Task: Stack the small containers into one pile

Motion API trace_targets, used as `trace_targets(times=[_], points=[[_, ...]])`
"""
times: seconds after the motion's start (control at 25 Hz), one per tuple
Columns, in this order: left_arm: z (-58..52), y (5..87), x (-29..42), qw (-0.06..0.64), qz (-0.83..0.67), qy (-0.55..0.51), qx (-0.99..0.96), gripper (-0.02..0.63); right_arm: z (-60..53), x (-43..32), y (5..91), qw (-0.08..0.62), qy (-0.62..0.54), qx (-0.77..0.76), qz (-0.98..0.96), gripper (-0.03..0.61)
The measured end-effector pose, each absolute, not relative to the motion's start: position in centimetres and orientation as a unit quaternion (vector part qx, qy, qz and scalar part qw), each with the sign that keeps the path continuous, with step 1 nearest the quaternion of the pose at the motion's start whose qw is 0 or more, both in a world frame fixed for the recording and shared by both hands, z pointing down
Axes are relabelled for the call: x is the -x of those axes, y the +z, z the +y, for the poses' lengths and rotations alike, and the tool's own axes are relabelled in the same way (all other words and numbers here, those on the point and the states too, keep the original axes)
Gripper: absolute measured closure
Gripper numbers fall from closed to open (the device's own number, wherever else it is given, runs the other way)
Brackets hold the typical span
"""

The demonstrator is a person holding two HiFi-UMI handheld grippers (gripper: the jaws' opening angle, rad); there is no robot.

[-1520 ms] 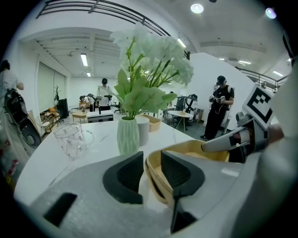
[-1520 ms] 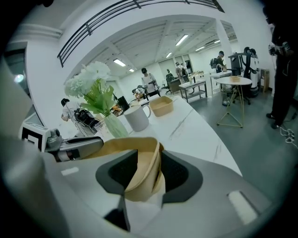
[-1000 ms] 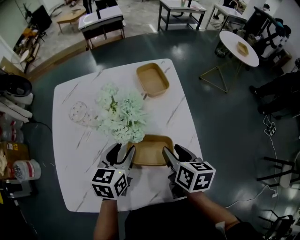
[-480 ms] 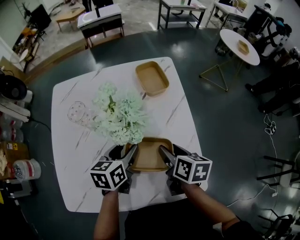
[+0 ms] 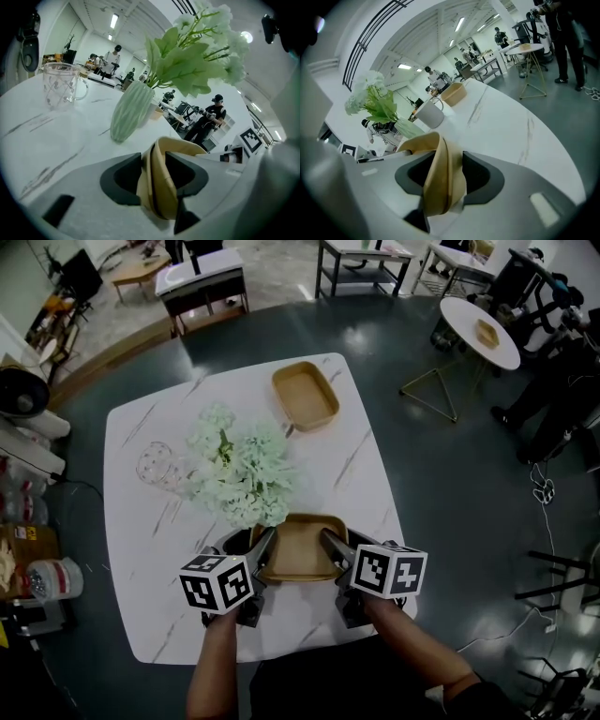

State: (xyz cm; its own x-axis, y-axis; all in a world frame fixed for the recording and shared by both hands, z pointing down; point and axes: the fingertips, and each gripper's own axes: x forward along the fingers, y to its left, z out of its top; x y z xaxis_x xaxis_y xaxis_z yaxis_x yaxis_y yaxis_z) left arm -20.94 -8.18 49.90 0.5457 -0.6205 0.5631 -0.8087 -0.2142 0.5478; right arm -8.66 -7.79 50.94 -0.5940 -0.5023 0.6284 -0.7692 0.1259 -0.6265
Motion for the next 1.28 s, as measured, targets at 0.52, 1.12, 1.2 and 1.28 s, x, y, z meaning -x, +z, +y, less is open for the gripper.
trace_targets(times=[0.52, 1.12, 1.2, 1.28], points=[[-5.3, 48.5, 21.3, 0.384, -0.493, 0.101, -0.774, 0.52, -5.4, 7.7, 49.6, 0.125, 0.466, -0.464, -0.743, 0.457], [-1.6, 45.1, 18.9, 0.343, -0.512, 0.066, -0.785, 0.529, -2.1, 5.0, 46.4, 0.089, 0.431, -0.485, -0.756, 0.472], [-1.5, 44.5, 17.9, 0.336, -0.52, 0.065, -0.783, 0.529, -2.2, 4.1, 46.0, 0.083, 0.428, -0.478, -0.763, 0.472], [-1.4, 43.9, 16.5, 0.333, -0.527, 0.063, -0.779, 0.531, -2.3, 2.6, 45.5, 0.08, 0.427, -0.47, -0.768, 0.474]])
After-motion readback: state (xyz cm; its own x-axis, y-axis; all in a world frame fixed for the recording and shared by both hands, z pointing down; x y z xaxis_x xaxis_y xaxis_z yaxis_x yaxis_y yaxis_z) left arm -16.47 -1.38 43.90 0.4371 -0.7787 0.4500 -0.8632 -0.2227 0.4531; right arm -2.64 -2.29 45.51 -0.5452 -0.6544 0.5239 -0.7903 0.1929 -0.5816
